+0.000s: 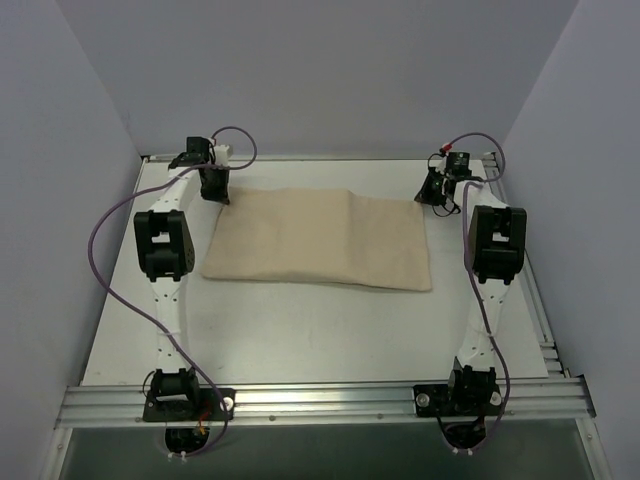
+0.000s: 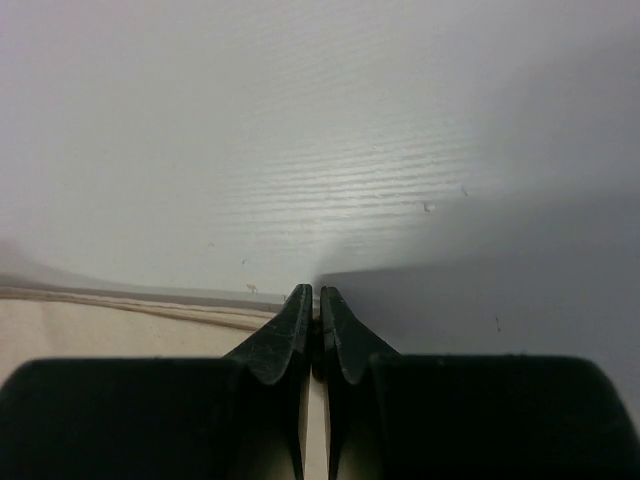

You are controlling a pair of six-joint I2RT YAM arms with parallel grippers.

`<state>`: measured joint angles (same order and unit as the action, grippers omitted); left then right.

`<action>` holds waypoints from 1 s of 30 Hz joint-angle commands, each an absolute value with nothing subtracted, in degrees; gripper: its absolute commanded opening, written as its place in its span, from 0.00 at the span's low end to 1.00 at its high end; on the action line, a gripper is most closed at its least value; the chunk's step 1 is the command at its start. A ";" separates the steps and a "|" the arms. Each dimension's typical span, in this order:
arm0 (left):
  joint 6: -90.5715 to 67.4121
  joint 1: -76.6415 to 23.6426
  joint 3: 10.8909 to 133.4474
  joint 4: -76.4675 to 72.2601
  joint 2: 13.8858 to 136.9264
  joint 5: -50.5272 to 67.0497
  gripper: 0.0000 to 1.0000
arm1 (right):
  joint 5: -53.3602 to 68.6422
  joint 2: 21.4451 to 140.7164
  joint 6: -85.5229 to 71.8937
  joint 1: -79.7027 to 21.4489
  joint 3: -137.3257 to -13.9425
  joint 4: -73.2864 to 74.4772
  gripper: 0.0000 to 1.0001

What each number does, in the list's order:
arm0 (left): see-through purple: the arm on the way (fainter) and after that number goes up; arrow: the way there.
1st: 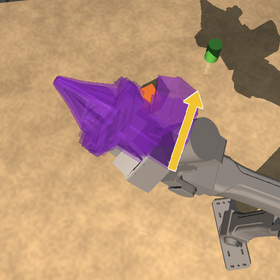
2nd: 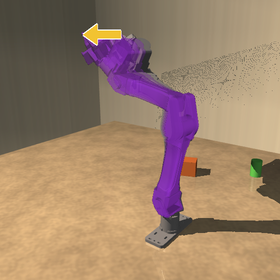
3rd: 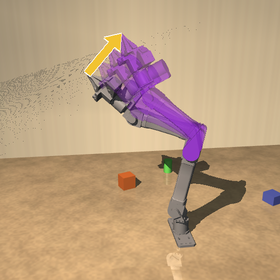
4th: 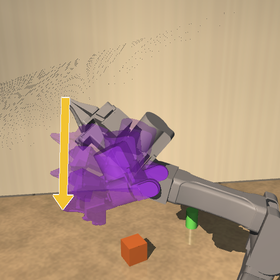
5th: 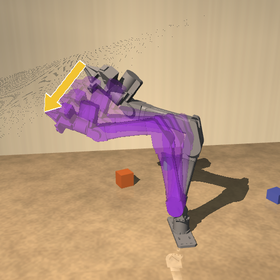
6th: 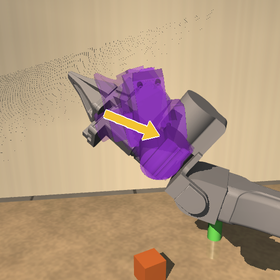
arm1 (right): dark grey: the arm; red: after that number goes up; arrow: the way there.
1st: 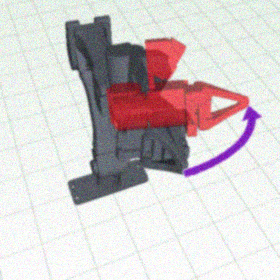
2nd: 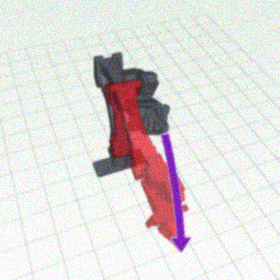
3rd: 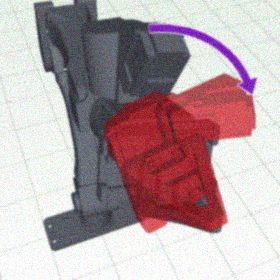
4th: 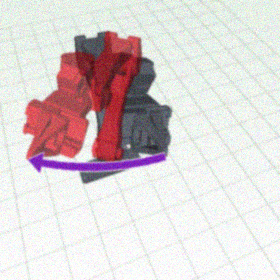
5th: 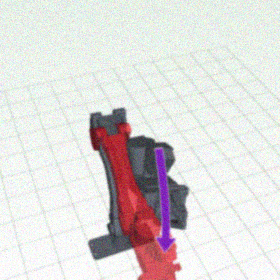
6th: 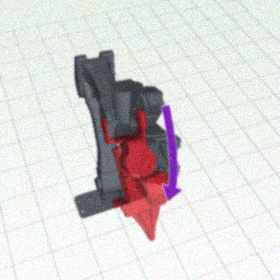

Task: Open and lay out the surgical kit
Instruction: Open the surgical kit at the center of the board.

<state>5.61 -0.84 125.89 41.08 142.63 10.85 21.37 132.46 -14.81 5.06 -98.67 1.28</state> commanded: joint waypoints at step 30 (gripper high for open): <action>5.01 -2.29 142.47 40.95 151.08 8.44 0.51 | 17.23 130.69 -8.88 4.04 -97.82 5.19 0.22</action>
